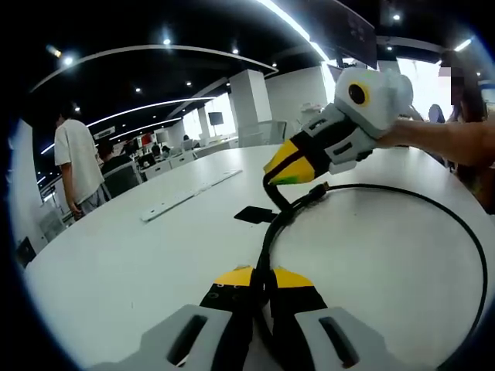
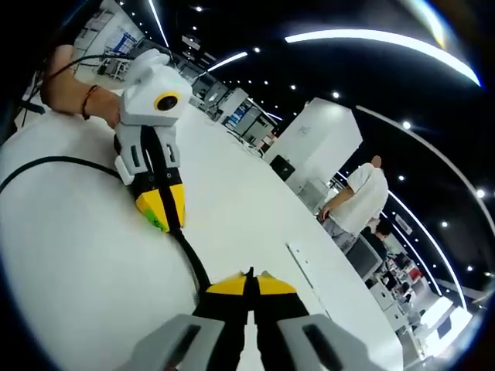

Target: Find the charging cable on the desk, coil it up and secure with Velcro.

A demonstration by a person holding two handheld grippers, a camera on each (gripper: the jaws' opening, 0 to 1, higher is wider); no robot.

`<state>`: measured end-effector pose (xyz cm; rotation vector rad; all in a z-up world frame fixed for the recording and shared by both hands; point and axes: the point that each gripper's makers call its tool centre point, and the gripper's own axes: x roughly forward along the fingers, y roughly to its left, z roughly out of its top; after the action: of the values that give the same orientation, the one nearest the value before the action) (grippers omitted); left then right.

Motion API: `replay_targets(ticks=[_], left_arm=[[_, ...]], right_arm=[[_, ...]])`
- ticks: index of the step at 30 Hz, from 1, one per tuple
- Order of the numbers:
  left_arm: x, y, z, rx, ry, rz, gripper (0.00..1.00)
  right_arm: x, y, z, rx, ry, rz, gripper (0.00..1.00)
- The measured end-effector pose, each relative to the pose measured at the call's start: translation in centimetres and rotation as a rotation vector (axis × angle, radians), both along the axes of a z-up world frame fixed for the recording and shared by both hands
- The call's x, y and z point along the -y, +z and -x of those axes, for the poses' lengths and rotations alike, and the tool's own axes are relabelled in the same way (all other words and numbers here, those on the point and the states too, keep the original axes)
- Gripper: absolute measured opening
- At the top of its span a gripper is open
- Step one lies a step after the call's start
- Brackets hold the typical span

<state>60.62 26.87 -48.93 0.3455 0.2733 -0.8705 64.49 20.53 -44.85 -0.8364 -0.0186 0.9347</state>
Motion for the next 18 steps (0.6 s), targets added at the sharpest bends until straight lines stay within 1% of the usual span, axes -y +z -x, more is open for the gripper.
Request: replay_targets(ticks=[18], left_arm=[[-0.1, 0.1, -0.1, 0.004, -0.001, -0.006, 0.08]], right_arm=[[-0.2, -1.2, -1.5, -0.034, -0.005, -0.019, 0.04]])
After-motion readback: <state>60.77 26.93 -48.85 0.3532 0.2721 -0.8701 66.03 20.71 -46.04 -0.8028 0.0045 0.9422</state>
